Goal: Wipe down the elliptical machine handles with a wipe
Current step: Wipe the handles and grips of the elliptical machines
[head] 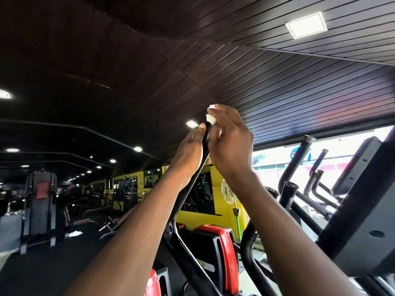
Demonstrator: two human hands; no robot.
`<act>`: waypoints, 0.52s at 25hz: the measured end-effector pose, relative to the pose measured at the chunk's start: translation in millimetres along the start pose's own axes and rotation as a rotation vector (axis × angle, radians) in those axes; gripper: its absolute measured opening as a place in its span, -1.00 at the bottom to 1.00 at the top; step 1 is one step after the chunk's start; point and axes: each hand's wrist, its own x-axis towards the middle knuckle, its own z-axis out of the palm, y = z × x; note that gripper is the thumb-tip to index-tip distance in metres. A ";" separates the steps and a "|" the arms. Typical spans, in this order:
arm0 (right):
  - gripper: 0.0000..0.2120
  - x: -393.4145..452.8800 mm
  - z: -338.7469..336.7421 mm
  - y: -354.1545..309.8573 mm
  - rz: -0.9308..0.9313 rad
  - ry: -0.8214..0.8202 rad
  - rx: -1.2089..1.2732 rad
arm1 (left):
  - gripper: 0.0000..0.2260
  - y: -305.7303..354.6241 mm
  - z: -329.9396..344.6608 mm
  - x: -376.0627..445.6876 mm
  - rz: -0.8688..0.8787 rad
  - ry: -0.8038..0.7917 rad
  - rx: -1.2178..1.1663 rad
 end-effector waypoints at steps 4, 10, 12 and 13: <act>-0.73 26.4 3.9 13.5 0.369 -0.123 0.155 | -0.61 -6.9 1.4 2.7 -0.002 0.033 -0.045; -0.70 -38.6 16.9 -8.4 1.002 -0.051 0.650 | -0.72 -15.3 -3.2 -3.0 0.053 0.077 -0.007; -0.74 -65.7 14.7 -19.3 0.974 -0.111 0.573 | -0.73 -18.0 -6.5 -9.7 0.057 0.064 0.043; -0.75 -68.7 12.9 -18.7 0.972 -0.123 0.563 | -0.73 -20.1 -8.3 -13.7 0.056 0.062 0.064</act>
